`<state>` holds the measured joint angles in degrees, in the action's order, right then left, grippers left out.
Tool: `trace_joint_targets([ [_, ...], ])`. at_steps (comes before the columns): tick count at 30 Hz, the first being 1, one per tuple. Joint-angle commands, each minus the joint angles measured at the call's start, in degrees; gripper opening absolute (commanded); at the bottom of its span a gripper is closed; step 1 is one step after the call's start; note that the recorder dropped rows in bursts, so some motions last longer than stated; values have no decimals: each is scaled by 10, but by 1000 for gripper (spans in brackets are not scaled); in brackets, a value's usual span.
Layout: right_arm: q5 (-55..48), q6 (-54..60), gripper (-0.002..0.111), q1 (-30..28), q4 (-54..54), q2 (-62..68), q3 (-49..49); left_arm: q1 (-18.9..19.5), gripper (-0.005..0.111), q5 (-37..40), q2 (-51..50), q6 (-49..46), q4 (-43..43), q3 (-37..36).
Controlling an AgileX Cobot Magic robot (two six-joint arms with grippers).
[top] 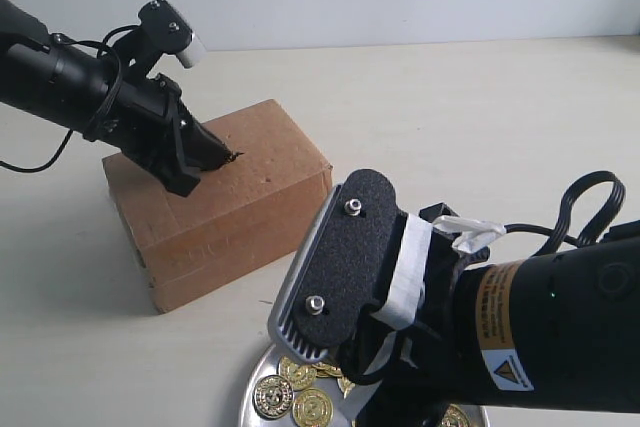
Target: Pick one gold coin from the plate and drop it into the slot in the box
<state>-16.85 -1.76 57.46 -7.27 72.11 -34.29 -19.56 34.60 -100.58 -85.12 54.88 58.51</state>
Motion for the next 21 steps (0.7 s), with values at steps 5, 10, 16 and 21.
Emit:
trace_joint_targets([
  [5, 6, 3, 0, 2, -2, -4, 3, 1, 44, -3, -1, 5, 9, 3],
  [10, 6, 3, 0, 2, -2, -4, 3, 1, 44, -4, 21, 13, 10, 3],
  [16, 7, 3, 0, 2, -2, -4, 3, 1, 42, -16, 99, 13, 10, 3],
  [21, 7, 2, 0, 2, -2, -4, 3, 1, 4, -12, 184, 15, 10, 3],
])
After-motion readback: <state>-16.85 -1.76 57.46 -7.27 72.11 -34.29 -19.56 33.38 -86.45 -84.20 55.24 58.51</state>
